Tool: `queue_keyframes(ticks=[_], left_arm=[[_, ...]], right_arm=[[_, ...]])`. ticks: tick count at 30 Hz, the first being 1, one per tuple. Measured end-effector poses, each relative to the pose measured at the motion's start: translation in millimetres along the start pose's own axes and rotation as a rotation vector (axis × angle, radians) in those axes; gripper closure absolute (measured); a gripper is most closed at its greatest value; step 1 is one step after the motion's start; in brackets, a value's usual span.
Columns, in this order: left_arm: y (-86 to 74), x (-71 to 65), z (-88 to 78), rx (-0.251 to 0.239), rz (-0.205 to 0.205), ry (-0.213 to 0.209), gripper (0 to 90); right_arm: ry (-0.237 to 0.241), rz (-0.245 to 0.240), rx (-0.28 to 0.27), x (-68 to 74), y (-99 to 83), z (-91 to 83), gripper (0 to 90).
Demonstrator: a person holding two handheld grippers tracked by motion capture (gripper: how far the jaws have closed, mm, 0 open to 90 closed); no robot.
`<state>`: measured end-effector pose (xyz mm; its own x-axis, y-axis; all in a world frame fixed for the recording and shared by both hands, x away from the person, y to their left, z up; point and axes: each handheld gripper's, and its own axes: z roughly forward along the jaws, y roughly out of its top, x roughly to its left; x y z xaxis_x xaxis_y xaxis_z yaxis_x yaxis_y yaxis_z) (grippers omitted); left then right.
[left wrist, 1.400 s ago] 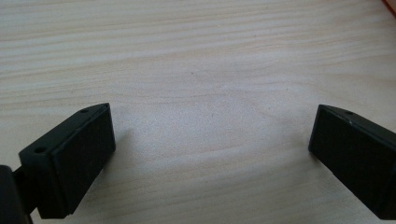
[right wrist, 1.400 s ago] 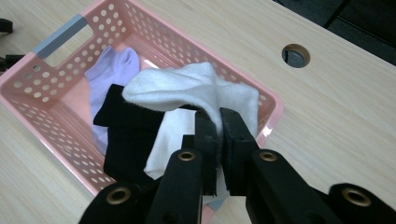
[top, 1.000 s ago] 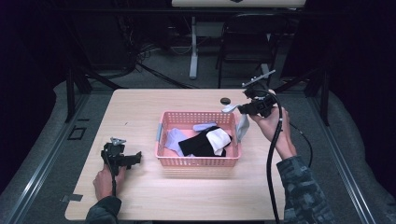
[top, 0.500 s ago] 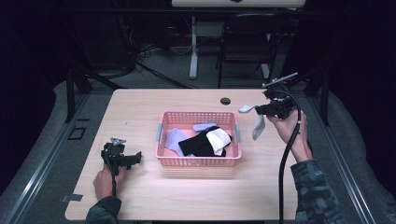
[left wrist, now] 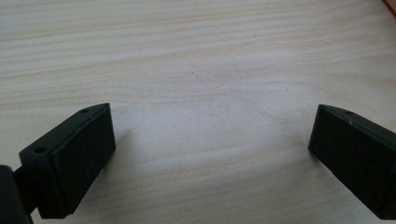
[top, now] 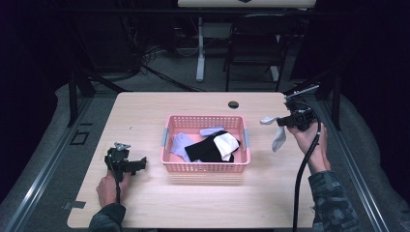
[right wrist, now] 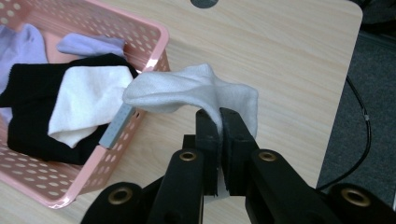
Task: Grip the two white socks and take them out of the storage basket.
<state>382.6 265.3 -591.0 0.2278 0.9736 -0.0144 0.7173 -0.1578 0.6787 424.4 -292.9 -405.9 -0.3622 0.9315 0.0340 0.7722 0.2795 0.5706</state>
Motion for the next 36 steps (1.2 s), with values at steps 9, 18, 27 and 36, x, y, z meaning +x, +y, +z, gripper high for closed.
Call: queue_keyframes(ticks=[9, 18, 27, 36], left_arm=[[0.1, 0.0, 0.0, 0.001, -0.002, -0.002, 0.5], [0.1, 0.0, 0.0, 0.001, -0.003, -0.003, 0.5], [0.2, 0.0, 0.0, 0.000, -0.001, -0.001, 0.5], [0.1, -0.1, 0.0, 0.000, -0.002, -0.001, 0.6]], right_arm=[[-0.011, 0.037, 0.065, -14.2, -10.9, 23.1, 86.8], [0.023, 0.086, 0.153, -22.5, -26.4, 60.3, 86.6], [0.058, 0.084, 0.193, -23.0, -36.3, 70.1, 56.8], [0.077, 0.046, 0.101, -7.4, -24.1, 37.0, 30.7]])
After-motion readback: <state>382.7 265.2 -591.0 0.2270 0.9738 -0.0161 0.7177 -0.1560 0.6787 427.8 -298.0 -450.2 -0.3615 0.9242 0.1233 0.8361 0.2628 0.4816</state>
